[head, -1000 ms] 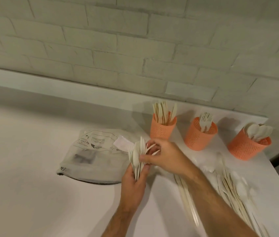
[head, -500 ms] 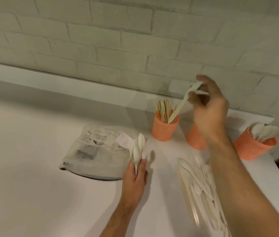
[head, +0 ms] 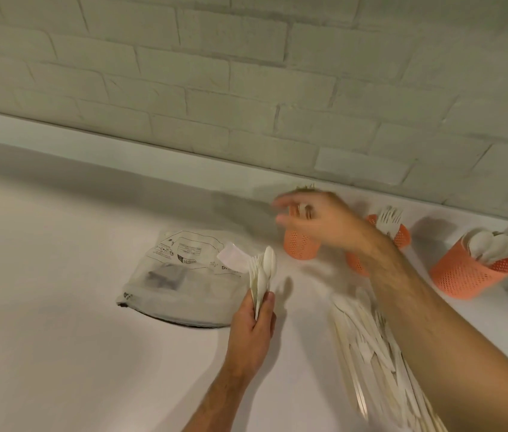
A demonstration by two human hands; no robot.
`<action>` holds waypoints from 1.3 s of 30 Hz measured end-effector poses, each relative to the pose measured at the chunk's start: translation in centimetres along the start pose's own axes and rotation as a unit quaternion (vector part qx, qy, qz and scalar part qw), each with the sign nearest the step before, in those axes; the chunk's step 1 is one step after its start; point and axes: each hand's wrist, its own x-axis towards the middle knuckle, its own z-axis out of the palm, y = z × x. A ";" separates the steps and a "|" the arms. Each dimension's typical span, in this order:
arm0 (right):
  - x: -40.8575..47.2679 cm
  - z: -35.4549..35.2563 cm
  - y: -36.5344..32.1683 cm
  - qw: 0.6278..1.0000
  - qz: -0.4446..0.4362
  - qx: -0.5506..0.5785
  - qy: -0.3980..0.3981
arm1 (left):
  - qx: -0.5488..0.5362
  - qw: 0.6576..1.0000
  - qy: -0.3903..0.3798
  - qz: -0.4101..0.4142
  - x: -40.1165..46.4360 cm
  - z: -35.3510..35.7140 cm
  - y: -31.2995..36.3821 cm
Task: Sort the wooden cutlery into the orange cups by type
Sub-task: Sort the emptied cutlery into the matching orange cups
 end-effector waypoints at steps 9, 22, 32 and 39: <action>1.7 2.3 -1.6 0.958 0.012 -0.133 -0.253 | 0.058 0.998 -0.032 0.022 -0.1 -0.5 -0.7; 3.5 3.1 -2.5 0.936 0.151 -0.135 -0.289 | 0.185 0.977 -0.017 0.107 -0.2 0.2 -1.5; 2.8 1.9 -4.4 0.899 0.128 -0.216 -0.358 | 0.196 0.975 -0.020 0.100 -0.2 0.1 -1.4; 2.2 1.8 -3.8 0.931 0.049 -0.199 -0.302 | 0.129 0.989 -0.035 0.062 -0.1 -0.4 -1.2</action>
